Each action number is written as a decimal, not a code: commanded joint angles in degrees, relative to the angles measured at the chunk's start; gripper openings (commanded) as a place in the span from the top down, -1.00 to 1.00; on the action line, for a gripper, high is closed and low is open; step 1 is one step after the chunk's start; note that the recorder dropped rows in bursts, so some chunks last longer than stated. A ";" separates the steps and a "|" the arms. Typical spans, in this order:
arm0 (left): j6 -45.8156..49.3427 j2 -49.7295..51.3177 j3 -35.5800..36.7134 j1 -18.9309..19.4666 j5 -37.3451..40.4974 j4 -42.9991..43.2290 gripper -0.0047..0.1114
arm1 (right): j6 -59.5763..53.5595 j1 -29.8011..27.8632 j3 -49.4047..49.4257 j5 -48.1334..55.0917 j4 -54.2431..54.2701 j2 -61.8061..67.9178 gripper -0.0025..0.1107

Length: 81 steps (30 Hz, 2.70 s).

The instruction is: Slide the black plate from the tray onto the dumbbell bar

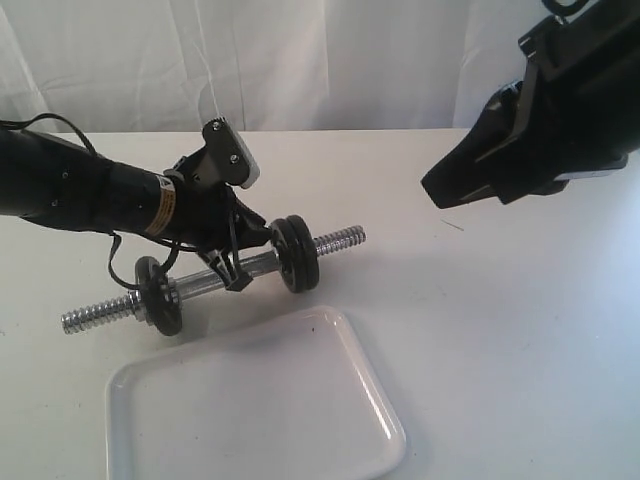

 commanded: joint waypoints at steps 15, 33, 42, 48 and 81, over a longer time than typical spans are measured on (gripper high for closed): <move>-4.37 -9.56 0.08 0.05 22.64 -0.84 0.92 | 0.30 -0.41 0.17 -1.29 -1.41 -0.57 0.96; -5.03 -49.94 22.18 0.05 50.76 -21.48 0.92 | 5.32 -0.41 23.87 -38.75 -5.87 -1.57 0.96; -5.05 -65.26 27.12 0.05 52.71 -21.48 0.92 | 15.52 -0.41 30.10 -34.88 -5.34 -1.57 0.96; -5.05 -67.13 27.12 0.05 52.60 -21.48 0.92 | 15.52 -0.41 30.10 -34.74 -5.34 -1.57 0.96; 68.00 -104.40 62.17 20.26 38.60 -102.74 0.92 | 15.52 -0.41 30.10 -35.37 -5.39 -1.57 0.96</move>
